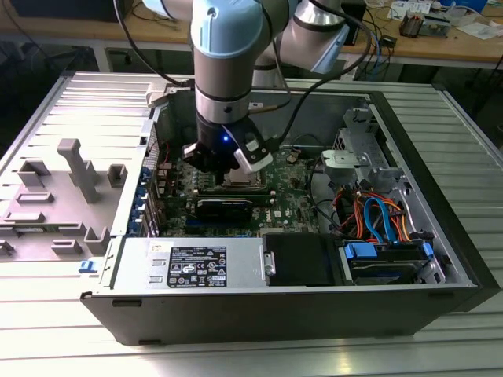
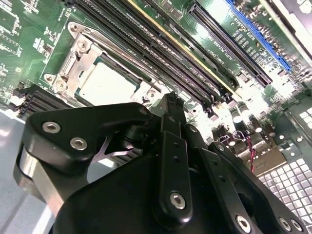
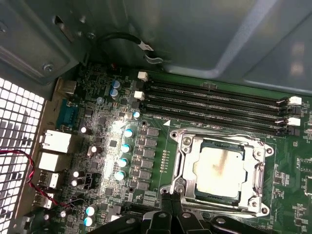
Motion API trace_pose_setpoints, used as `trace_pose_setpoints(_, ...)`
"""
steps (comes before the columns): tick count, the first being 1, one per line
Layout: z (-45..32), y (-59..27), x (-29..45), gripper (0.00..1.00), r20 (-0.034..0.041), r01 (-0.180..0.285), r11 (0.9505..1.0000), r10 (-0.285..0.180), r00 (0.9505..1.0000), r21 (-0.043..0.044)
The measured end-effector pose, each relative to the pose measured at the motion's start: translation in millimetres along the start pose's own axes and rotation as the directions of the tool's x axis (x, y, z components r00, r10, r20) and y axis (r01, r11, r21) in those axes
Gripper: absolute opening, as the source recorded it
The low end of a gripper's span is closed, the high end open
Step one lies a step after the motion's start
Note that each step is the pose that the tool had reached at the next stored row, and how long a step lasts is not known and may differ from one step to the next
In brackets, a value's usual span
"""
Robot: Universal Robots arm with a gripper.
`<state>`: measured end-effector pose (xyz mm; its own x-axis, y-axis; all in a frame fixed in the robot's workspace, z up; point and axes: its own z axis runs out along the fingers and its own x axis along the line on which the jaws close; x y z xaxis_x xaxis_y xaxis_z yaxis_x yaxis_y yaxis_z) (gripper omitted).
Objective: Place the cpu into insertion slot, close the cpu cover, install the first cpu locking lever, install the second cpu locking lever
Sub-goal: 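Install the second cpu locking lever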
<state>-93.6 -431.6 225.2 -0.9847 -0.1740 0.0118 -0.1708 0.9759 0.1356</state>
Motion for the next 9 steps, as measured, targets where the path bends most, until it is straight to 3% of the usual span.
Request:
trace_pose_setpoints(2, -0.4, 0.1, 0.0, 0.11, 0.0084, 0.001, 1.0, -0.001, 1.0, 0.0029)
trace_pose_setpoints(9, -0.4, 0.1, 0.0, 0.11, 0.0096, 0.001, 1.0, -0.001, 1.0, 0.0032)
